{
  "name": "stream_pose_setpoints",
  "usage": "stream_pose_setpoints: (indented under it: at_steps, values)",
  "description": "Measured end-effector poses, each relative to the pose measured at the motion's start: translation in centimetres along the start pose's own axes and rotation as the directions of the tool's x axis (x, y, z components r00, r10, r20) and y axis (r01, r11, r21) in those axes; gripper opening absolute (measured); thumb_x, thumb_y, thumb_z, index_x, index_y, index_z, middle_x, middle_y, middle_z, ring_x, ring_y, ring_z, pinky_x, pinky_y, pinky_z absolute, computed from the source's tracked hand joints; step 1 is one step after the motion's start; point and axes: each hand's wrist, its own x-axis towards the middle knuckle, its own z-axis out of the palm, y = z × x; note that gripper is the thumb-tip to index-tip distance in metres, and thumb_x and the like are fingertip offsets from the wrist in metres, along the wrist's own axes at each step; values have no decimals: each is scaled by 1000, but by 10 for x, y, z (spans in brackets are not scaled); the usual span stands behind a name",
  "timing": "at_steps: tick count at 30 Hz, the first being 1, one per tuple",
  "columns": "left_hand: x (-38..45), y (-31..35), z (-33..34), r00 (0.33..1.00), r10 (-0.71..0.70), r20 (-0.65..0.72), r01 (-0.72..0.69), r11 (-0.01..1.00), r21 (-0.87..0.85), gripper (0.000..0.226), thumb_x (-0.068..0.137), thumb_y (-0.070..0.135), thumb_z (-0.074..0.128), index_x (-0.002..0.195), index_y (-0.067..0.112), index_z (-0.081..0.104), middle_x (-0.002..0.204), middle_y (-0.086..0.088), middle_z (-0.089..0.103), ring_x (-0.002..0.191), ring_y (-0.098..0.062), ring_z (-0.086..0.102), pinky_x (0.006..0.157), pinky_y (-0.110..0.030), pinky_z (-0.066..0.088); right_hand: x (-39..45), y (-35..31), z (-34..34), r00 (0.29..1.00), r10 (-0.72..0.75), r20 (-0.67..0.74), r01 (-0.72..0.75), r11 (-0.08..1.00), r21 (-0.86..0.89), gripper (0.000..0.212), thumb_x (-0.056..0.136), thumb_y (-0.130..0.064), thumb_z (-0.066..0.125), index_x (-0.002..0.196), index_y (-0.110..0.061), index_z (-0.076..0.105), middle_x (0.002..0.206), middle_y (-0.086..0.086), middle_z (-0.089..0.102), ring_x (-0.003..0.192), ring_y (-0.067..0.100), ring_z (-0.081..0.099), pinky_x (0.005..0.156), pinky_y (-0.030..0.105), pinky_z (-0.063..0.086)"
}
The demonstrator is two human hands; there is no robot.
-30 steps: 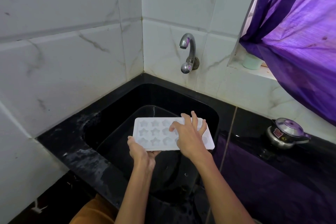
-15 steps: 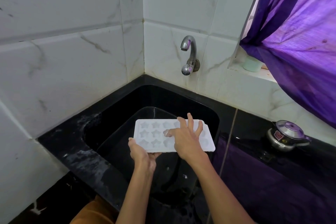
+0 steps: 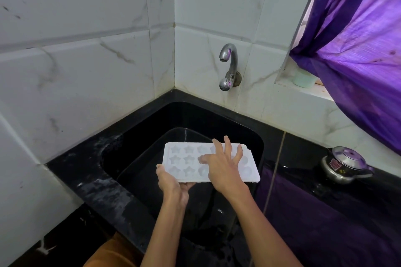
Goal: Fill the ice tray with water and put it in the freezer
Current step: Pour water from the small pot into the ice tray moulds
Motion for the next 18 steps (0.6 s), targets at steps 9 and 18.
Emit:
stream_pose_setpoints:
  at_steps: [9,18]
  values:
    - [0,1,-1,1000,-1,7,1,1000,2,50,97,50,27,98,16,64,77,-8,75,80,-33,70,56,-47,57,1,1,4,1000,9,-25,-9,1000,22,70,76,18,54,121,-35,60,160,10,10,147,35,-17,109,59,-21]
    - [1,0,-2,1000,4,-1,-4,1000,3,52,97,52,26,100,17,64,83,-9,75,83,-33,69,58,-46,58,-2,3,1,999,5,-42,-4,999,32,62,77,16,53,116,-31,59,154,7,19,148,34,-11,113,61,-15]
